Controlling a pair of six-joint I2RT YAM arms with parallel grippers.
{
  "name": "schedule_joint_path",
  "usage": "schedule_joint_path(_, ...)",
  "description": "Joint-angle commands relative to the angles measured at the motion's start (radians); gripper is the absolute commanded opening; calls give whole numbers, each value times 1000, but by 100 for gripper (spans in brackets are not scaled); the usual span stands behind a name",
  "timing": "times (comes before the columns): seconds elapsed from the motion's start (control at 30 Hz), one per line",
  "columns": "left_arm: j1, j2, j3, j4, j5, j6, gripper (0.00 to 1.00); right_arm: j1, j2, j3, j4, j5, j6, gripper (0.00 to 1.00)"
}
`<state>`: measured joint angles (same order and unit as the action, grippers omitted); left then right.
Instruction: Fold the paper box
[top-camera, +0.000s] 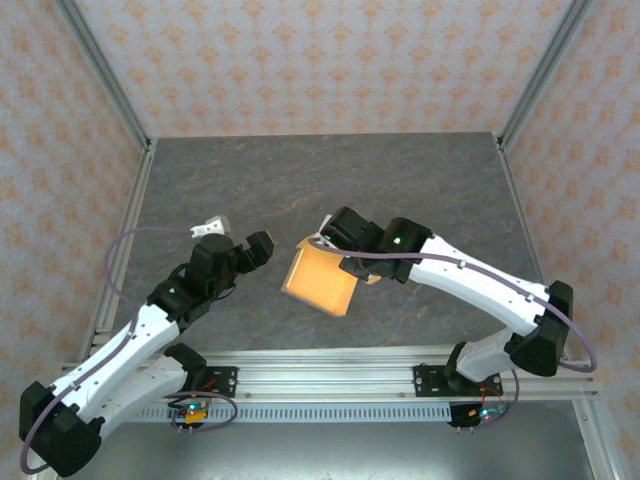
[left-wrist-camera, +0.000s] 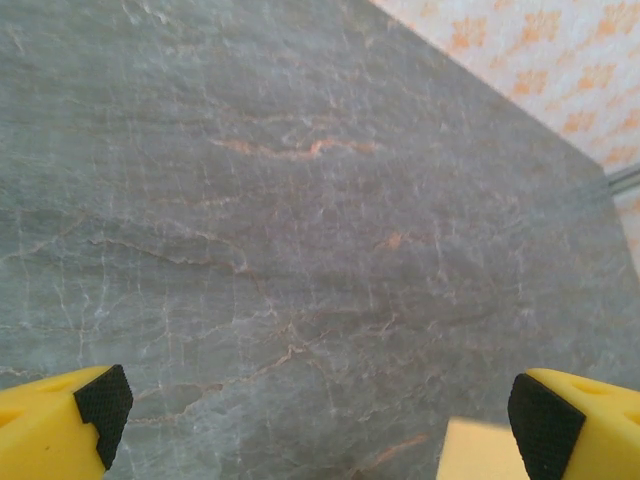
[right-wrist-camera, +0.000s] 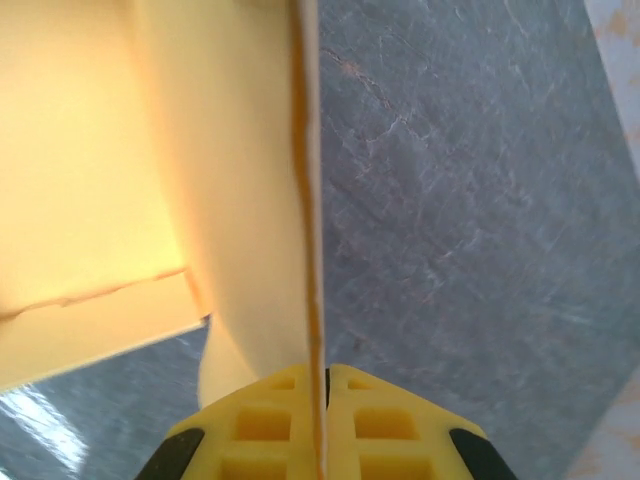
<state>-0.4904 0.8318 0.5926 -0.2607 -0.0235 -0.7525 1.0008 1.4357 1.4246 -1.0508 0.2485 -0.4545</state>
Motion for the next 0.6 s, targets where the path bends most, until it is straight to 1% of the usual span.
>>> schedule_joint_path(0.0,21,26,-49,71,91,51,100,1,81,57,-94,48,-252,1)
schedule_joint_path(0.13,32,26,-90,137,124,61,100,-4,164,103,-47,92,-375,4)
schedule_joint_path(0.2,37,20,-102,161,134,82,100,-15,203,115,-15,109,-413,8)
schedule_joint_path(0.23,39,12,-117,189,149,100,100,-20,216,115,9,125,-423,13)
schedule_joint_path(0.27,39,-2,-145,246,187,122,100,-23,225,109,42,145,-429,23)
schedule_joint_path(0.3,38,-20,-173,292,207,140,100,-27,229,105,69,157,-424,38)
schedule_joint_path(0.33,39,-38,-195,324,223,152,100,-27,229,108,75,150,-413,42)
schedule_joint_path(0.43,38,-94,-234,356,249,205,100,-28,172,87,107,90,-341,46)
schedule_joint_path(0.5,39,-121,-242,343,249,258,100,-30,90,21,172,87,-289,48)
schedule_joint_path(0.57,38,-134,-263,376,239,251,100,-46,0,-41,220,76,-209,50)
